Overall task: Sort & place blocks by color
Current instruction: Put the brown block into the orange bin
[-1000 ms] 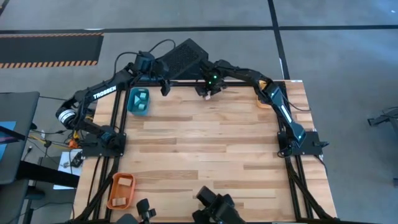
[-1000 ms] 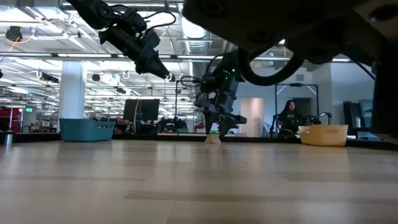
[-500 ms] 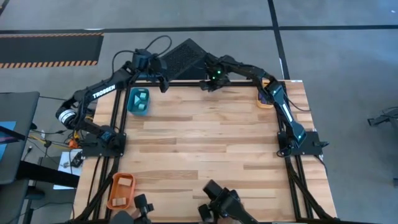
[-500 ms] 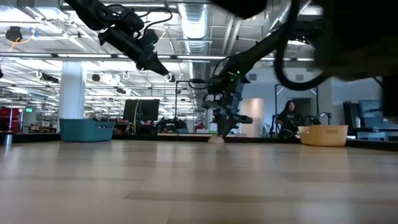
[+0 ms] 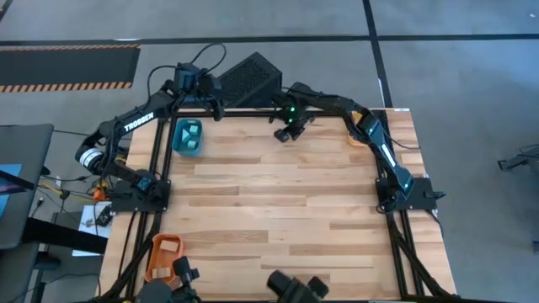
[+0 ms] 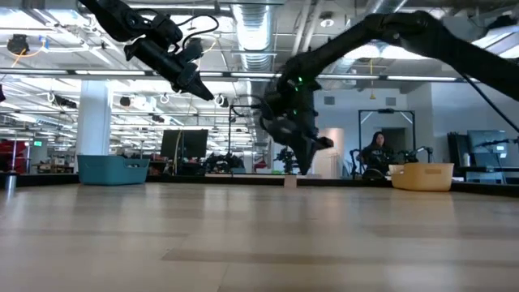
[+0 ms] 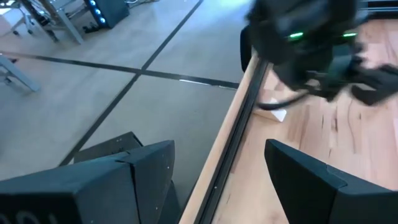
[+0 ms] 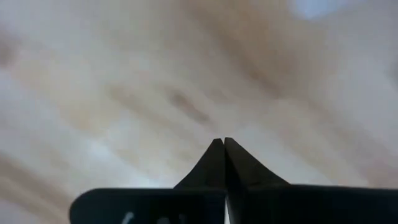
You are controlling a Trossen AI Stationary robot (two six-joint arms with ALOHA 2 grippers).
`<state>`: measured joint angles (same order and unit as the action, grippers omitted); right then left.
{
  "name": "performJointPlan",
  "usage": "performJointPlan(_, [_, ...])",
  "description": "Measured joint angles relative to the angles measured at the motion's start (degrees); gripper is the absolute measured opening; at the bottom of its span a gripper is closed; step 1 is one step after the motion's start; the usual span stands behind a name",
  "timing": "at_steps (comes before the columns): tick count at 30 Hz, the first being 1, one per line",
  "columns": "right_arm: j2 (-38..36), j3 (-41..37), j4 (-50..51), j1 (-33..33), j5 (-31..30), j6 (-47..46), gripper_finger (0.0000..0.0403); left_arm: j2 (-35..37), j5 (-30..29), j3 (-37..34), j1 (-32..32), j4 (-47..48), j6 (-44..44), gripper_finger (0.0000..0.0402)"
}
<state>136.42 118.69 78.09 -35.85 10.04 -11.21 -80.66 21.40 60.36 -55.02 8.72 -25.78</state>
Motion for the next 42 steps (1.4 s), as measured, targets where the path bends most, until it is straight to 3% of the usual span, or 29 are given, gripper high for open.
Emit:
performJointPlan(8, [-8.34,-3.99,-3.78,7.73,1.37,-0.82,0.0009,0.00,0.33,0.00,-0.53,1.86,0.01,0.0238])
performJointPlan(13, [-13.48,-9.01,-13.56,9.77,3.81,-1.65,0.0004,0.00,0.36,-0.02,-0.53,1.46,0.02,0.0238])
performJointPlan(19, [-11.08,-9.84,-21.01,5.41,3.74,-0.29,0.0003,-1.94,0.42,-0.02,-0.53,-2.41,5.81,0.0238])
performJointPlan(28, [-8.13,-9.92,-20.93,2.64,3.55,20.73,0.0002,-1.95,0.78,-0.02,-0.20,2.05,12.97,0.0238])
performJointPlan(35, [-7.78,-10.33,-25.35,0.14,1.42,21.80,0.0002,-1.95,0.09,-0.02,1.08,4.05,17.38,0.0238])
performJointPlan(42, [-7.78,-10.41,-30.70,-4.47,-1.57,22.28,0.0002,-1.95,-5.38,-0.02,2.77,3.93,18.00,0.0238])
